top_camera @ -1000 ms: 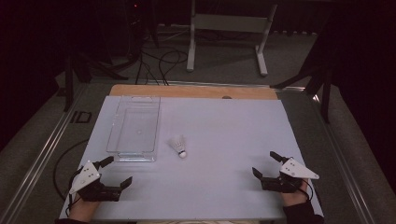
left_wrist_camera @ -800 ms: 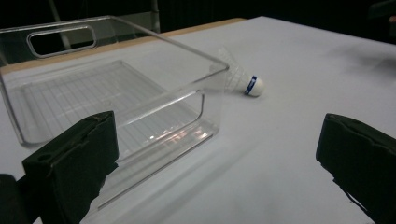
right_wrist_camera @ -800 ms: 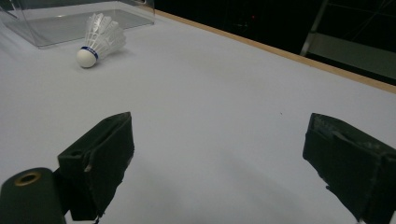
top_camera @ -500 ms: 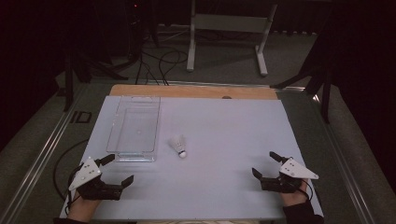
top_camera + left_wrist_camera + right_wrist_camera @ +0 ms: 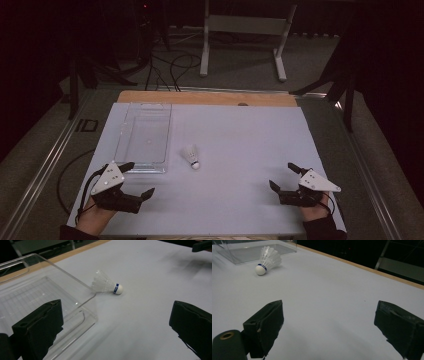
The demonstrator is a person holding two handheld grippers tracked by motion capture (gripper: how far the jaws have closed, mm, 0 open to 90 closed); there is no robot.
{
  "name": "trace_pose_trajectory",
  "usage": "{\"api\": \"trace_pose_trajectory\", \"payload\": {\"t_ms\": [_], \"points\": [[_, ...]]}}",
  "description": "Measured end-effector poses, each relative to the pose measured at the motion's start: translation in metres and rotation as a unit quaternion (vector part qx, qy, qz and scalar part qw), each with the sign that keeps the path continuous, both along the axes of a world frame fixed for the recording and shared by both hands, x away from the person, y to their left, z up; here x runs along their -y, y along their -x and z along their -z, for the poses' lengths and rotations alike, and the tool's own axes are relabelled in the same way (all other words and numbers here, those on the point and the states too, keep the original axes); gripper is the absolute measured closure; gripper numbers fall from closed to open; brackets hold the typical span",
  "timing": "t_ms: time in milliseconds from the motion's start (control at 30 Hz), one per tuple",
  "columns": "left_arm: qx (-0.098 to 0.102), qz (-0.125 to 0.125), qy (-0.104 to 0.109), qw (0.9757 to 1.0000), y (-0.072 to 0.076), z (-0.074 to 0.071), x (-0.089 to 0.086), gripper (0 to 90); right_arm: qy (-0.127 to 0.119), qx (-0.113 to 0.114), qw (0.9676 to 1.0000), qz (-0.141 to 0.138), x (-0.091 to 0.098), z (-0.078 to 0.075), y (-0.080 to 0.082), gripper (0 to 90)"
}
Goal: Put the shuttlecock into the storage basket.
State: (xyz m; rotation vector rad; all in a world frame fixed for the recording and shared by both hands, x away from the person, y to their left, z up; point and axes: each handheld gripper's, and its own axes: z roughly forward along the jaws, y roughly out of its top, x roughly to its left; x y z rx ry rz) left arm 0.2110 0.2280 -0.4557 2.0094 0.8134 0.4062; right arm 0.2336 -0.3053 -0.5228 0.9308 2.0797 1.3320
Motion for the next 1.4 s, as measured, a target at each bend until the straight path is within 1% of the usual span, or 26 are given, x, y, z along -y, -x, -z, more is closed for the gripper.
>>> {"api": "trace_pose_trajectory", "payload": {"t_ms": [33,167,200,267,300,333,400,567,633,667,700,733,833,900,933,967,1000,1033,1067,1100,1200,1233,1267,1300,1367,1400], "points": [[0.002,-0.002,-0.003,1.0000,0.000,-0.001,0.002,0.1,0.000,0.002,1.0000,0.000,0.000,0.000,0.000,9.1],[0.001,0.006,-0.009,0.9999,-0.002,-0.004,0.009,0.1,-0.001,0.001,1.0000,-0.001,0.000,0.000,0.000,9.1],[0.002,0.014,-0.013,0.9998,-0.004,-0.005,0.014,0.1,-0.001,-0.001,1.0000,-0.002,0.000,0.000,0.000,9.1],[-0.001,0.016,-0.016,0.9997,-0.006,-0.006,0.017,0.1,-0.001,-0.001,1.0000,-0.002,0.000,0.000,0.000,9.1],[-0.004,0.019,-0.018,0.9997,-0.008,-0.007,0.023,0.1,-0.001,-0.001,1.0000,-0.003,0.000,0.000,0.000,9.1],[-0.004,0.019,-0.018,0.9997,-0.008,-0.007,0.023,0.1,-0.001,-0.001,1.0000,-0.003,0.000,0.000,0.000,9.1],[-0.006,0.022,-0.021,0.9995,-0.011,-0.008,0.030,0.1,-0.001,0.000,1.0000,-0.003,0.000,0.000,0.000,9.1],[-0.008,0.022,-0.024,0.9994,-0.014,-0.009,0.039,0.1,-0.001,-0.001,1.0000,-0.004,0.000,0.000,0.000,9.1],[-0.007,0.021,-0.035,0.9992,-0.016,-0.011,0.048,0.1,-0.001,-0.003,1.0000,-0.004,0.000,0.001,-0.001,9.1],[-0.007,0.021,-0.035,0.9992,-0.016,-0.011,0.048,0.1,0.000,-0.003,1.0000,-0.004,0.000,0.000,0.000,9.1],[-0.007,0.023,-0.046,0.9987,-0.016,-0.013,0.055,0.1,-0.002,-0.003,1.0000,-0.004,0.000,0.000,0.000,9.1],[-0.007,0.023,-0.046,0.9987,-0.016,-0.013,0.055,0.1,-0.002,-0.003,1.0000,-0.004,0.000,0.000,0.000,9.1],[-0.008,0.023,-0.045,0.9987,-0.017,-0.015,0.066,0.1,-0.002,-0.003,1.0000,-0.004,0.000,0.000,0.000,9.1],[-0.006,0.018,-0.043,0.9989,-0.016,-0.016,0.069,0.1,-0.002,-0.003,1.0000,-0.004,0.000,0.000,0.000,9.1],[0.002,0.009,-0.043,0.9990,-0.016,-0.017,0.076,0.1,0.000,-0.002,1.0000,-0.004,0.000,0.000,0.000,9.2],[0.001,0.007,-0.044,0.9990,-0.016,-0.017,0.079,0.1,0.001,-0.002,1.0000,-0.006,0.000,0.000,0.000,9.2],[-0.007,0.011,-0.043,0.9990,-0.017,-0.016,0.083,0.1,0.001,-0.002,1.0000,-0.006,0.000,0.000,0.000,9.2],[-0.011,0.007,-0.050,0.9987,-0.017,-0.014,0.091,0.1,-0.001,-0.003,1.0000,-0.006,0.000,0.000,0.000,9.2],[-0.011,0.007,-0.050,0.9987,-0.017,-0.014,0.091,0.1,-0.001,-0.003,1.0000,-0.006,0.000,0.000,0.000,9.2],[-0.013,0.007,-0.057,0.9983,-0.018,-0.013,0.095,0.1,-0.002,-0.003,1.0000,-0.006,0.000,0.000,0.000,9.2],[-0.023,0.003,-0.052,0.9984,-0.019,-0.010,0.104,0.1,-0.002,-0.003,1.0000,-0.006,0.000,0.000,0.000,9.2],[-0.029,0.003,-0.052,0.9982,-0.020,-0.009,0.108,0.1,-0.003,-0.004,1.0000,-0.008,0.000,0.000,0.000,9.2],[-0.038,-0.002,-0.057,0.9977,-0.022,-0.005,0.112,0.1,-0.002,-0.003,1.0000,-0.008,0.000,0.000,0.000,9.2],[-0.038,-0.002,-0.057,0.9977,-0.022,-0.005,0.112,0.1,-0.002,-0.003,1.0000,-0.008,0.000,0.000,0.000,9.2],[-0.057,-0.014,-0.051,0.9970,-0.026,-0.002,0.114,0.1,-0.001,-0.002,1.0000,-0.007,-0.001,0.000,0.000,9.2],[-0.066,-0.022,-0.052,0.9962,-0.027,-0.001,0.116,0.1,-0.001,-0.002,1.0000,-0.008,0.000,0.000,0.000,9.2]]}}
